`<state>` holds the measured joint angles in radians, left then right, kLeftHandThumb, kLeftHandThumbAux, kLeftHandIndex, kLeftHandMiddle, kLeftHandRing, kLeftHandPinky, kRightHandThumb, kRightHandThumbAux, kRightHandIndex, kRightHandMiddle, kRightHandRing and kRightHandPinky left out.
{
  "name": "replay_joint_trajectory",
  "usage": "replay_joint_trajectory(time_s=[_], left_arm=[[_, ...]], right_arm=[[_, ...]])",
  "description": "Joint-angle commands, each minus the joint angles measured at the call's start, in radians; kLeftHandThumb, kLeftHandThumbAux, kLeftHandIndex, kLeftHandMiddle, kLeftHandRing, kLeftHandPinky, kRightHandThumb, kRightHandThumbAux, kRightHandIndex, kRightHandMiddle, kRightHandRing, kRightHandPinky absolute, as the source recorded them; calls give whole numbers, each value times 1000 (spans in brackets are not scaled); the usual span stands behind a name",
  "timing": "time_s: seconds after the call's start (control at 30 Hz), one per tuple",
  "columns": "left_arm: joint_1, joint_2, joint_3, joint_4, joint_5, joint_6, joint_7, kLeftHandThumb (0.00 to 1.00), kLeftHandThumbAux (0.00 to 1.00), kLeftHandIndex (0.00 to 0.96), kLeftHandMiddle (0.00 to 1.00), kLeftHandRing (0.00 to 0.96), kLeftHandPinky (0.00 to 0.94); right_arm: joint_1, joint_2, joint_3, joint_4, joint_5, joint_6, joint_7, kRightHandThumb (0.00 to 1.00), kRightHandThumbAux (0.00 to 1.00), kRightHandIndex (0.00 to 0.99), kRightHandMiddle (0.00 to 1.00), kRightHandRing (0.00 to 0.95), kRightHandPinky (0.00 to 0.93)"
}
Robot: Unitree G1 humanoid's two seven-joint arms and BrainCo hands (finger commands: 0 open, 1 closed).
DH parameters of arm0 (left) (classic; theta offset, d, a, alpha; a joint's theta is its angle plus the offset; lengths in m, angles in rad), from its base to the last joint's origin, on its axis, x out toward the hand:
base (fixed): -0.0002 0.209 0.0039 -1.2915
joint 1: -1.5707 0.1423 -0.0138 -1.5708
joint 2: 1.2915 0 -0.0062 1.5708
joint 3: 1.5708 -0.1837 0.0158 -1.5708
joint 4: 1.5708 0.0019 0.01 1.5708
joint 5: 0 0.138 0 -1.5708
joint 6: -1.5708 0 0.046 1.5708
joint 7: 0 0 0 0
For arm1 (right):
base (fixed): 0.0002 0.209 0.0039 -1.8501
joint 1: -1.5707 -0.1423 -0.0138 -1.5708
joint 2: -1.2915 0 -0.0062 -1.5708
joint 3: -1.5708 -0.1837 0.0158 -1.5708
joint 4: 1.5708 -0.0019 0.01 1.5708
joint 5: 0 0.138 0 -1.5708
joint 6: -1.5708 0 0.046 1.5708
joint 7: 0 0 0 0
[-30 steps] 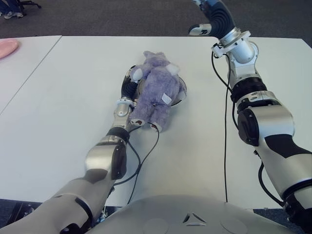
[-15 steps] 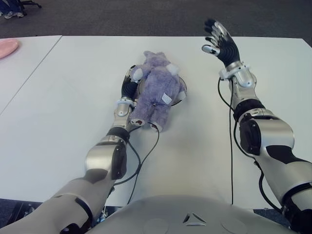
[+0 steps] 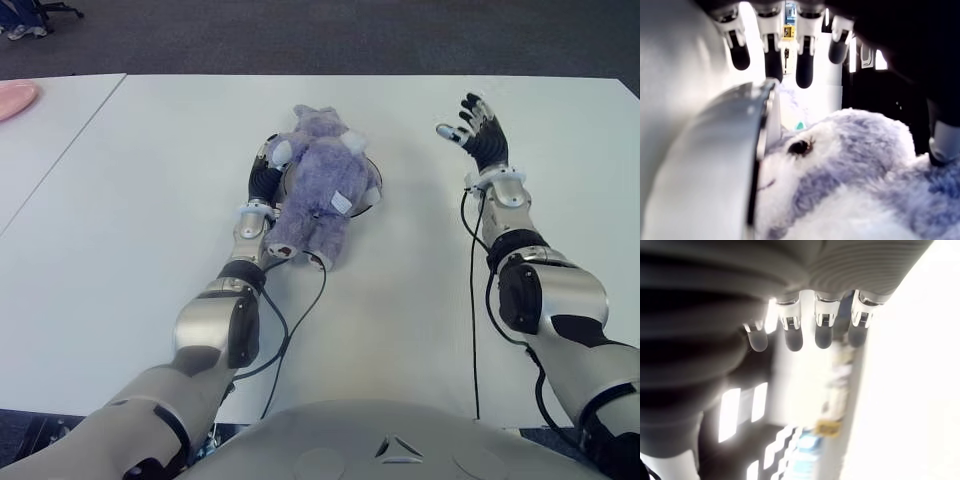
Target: Put the doll into the plate.
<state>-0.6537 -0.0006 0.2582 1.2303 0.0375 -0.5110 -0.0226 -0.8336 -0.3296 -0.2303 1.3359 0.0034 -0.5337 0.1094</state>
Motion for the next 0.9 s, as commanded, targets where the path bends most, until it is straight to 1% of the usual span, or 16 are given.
replay_joint_trajectory(time_s=[0.03,0.23,0.33,0.5,0.57,0.7,0.9], left_arm=[[182,-29,-4,130,5,142,0,0,504,111,203,182,138],[182,-23,-5,130,6,150,-1,0,506,111,207,183,137],[182,-21,-2,131,2,151,-8,0,509,110,209,182,135],[185,-18,0,130,0,149,-16,0,512,103,201,175,130],[187,-17,0,130,0,148,-19,0,512,99,197,171,130],[189,-16,3,130,-3,145,-25,0,513,93,191,166,131],[194,-15,8,131,-7,140,-39,0,498,86,182,160,119]], right_arm=[[52,68,-3,26,-14,93,-51,0,752,4,16,0,0],[74,93,-5,30,-20,165,-70,0,742,3,15,0,0],[90,105,-27,32,-1,203,-69,0,742,2,14,0,0],[116,123,-58,33,16,238,-82,0,743,2,16,0,0],[123,128,-67,34,19,247,-91,0,742,4,17,0,0],[137,146,-73,34,11,265,-136,0,743,12,25,5,15],[164,177,-73,33,0,260,-180,0,753,25,42,24,44]])
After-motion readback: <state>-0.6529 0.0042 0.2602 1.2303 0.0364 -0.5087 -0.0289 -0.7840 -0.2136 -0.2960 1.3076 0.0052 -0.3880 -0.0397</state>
